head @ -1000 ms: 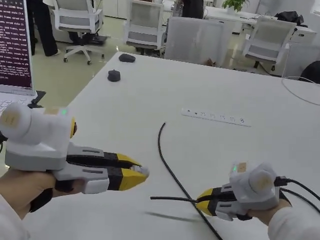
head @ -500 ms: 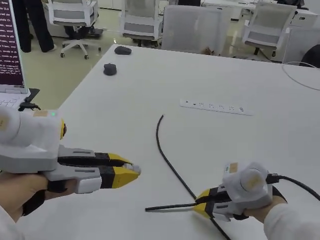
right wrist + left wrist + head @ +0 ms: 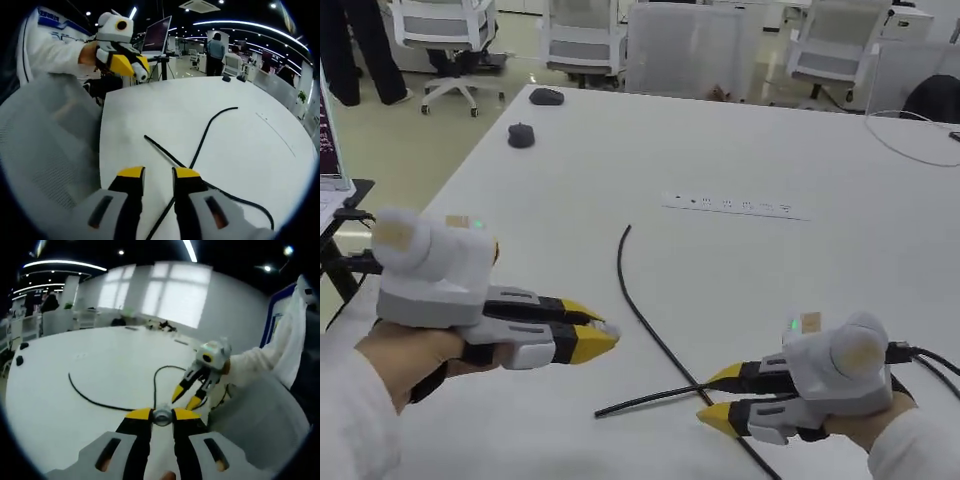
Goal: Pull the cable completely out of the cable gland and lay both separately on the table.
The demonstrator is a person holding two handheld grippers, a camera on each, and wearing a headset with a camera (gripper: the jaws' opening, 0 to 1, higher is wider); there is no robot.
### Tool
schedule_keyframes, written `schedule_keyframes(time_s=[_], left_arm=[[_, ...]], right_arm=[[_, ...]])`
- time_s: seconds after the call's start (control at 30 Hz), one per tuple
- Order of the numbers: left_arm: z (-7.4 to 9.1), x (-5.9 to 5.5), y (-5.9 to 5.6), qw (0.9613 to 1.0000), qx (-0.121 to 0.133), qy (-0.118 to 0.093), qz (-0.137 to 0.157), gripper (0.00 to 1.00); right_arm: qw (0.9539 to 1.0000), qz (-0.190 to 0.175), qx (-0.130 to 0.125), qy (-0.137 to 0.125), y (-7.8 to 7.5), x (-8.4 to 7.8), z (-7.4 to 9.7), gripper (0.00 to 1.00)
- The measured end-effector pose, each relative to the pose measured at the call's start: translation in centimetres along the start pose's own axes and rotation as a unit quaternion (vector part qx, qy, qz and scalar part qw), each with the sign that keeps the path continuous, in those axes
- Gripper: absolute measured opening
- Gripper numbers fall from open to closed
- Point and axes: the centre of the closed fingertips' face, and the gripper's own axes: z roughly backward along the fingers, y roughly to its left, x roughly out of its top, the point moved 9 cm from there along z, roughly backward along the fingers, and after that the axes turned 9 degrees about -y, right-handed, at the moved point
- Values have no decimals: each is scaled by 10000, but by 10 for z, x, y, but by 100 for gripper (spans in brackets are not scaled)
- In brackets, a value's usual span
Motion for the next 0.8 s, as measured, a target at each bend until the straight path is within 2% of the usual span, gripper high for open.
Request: schedule_keyframes(time_s=[0.07,0.17,0.27,0.3,0.33,0.4,0.5,0.63,0.8], left_arm=[[-10,-9,8,9997,61,236,-52,16],[-22,-21,14,9994,82,349,-11,16],[-31,-36,21,9993,154,346,53,16],[-34,-40,24,9990,195,389,65,16],[-36,-47,27,9982,280,533,81,16],[-39,-55,33,9975,356,606,78,16],[-42,-67,38,9963,513,644,249,16],[-42,-78,45,9945,759,674,275,16],[-42,-90,47,9924,878,806,321,16]], right_arm=[[10000,-7,-58,-80,7,2,8,21],[9995,-101,-219,-205,15,2,21,22],[9982,-324,-335,-367,24,0,31,22],[9981,-341,-347,-368,26,-1,33,23],[9978,-385,-401,-353,30,-3,37,23],[9969,-481,-500,-377,34,-6,42,24],[9927,-786,-730,-558,40,-9,51,25],[9878,-999,-997,-653,42,-15,61,24],[9811,-1270,-1228,-790,47,-22,69,22]])
